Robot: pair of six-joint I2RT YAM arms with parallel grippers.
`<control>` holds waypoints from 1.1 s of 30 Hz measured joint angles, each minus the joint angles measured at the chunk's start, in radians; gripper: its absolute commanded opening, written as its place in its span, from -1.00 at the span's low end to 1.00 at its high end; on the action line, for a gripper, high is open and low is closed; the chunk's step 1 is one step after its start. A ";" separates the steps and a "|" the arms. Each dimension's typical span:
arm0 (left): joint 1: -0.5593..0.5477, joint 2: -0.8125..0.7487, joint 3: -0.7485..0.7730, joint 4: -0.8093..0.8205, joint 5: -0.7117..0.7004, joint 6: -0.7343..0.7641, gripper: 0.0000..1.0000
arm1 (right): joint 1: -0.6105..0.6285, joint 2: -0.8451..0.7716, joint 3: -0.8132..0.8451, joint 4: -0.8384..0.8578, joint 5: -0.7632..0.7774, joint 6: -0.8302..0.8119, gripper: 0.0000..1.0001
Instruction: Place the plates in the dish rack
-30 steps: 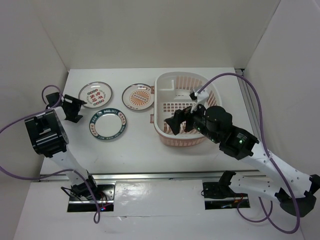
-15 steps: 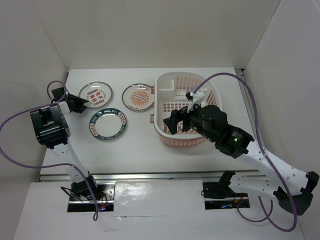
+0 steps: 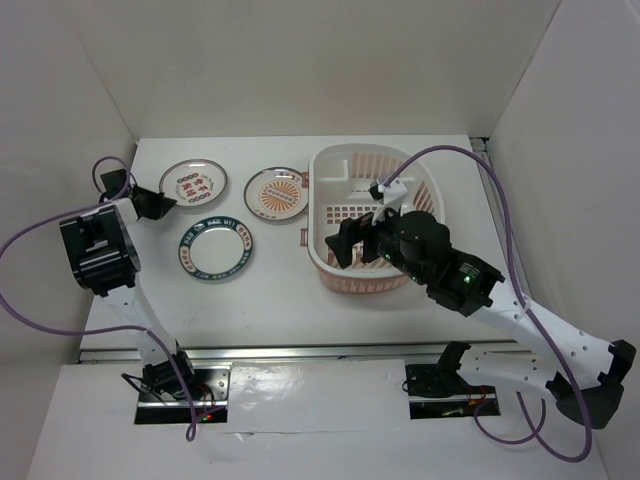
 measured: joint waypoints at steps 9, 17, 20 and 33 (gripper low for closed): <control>-0.019 -0.340 -0.046 -0.152 -0.004 0.114 -1.00 | -0.043 0.153 0.051 0.037 -0.035 -0.006 1.00; -0.092 -0.737 0.032 -0.230 0.220 0.304 -1.00 | -0.193 0.287 0.267 0.134 -0.273 -0.010 1.00; -0.161 -0.851 -0.030 -0.265 0.291 0.372 -1.00 | -0.230 0.347 0.359 0.182 -0.348 -0.013 1.00; -0.261 -1.074 -0.233 -0.202 0.580 0.360 -1.00 | -0.278 0.515 0.354 0.275 -0.512 0.018 0.53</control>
